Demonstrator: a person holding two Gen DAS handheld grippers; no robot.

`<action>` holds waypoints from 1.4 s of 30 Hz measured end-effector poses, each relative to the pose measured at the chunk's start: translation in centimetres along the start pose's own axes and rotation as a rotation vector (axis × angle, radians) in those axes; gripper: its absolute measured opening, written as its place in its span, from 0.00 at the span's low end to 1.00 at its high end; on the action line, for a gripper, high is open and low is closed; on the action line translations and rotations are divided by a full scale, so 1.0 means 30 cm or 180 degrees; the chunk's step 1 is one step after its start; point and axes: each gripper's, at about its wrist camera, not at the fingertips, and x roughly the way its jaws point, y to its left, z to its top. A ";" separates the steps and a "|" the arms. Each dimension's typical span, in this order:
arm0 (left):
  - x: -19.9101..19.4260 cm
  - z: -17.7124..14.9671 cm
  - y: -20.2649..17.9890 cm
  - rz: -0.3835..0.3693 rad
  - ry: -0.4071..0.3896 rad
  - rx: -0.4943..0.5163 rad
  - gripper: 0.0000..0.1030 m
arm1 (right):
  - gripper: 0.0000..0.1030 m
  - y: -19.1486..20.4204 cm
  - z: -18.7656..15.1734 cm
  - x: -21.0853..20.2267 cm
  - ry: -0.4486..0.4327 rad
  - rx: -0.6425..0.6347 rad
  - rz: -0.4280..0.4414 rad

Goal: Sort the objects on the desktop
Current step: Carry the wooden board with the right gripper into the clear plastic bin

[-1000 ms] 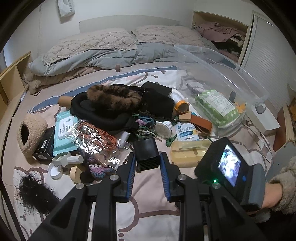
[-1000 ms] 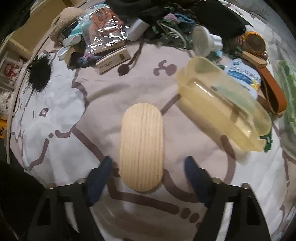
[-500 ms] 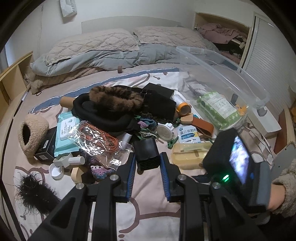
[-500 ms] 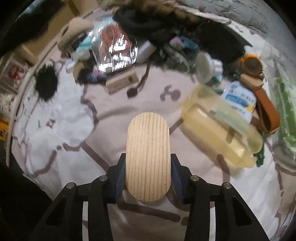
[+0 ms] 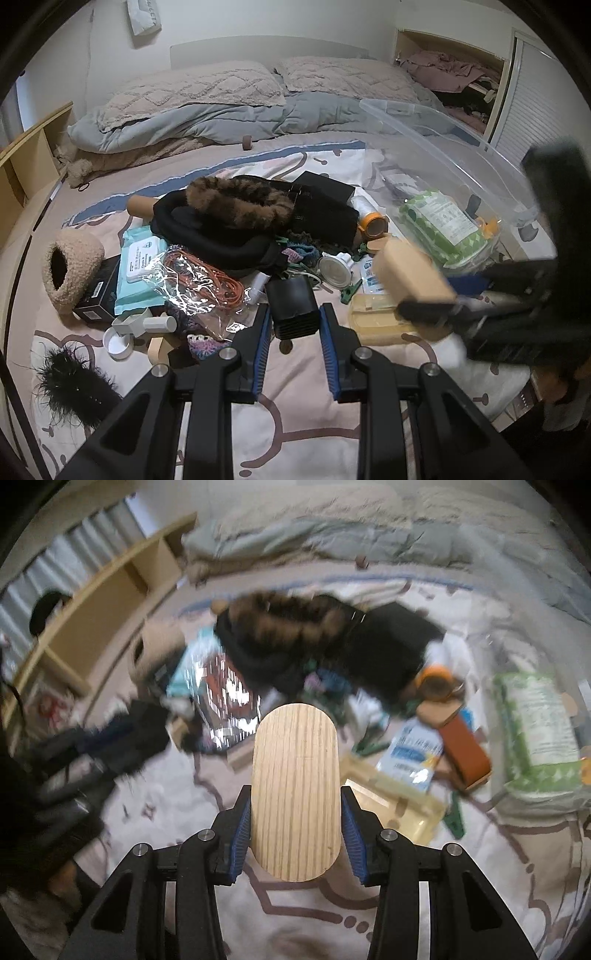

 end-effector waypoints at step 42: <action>0.129 0.167 -0.114 -0.0195 -0.0050 0.0145 0.25 | 0.44 -0.676 0.372 0.078 0.0587 0.0571 -0.1293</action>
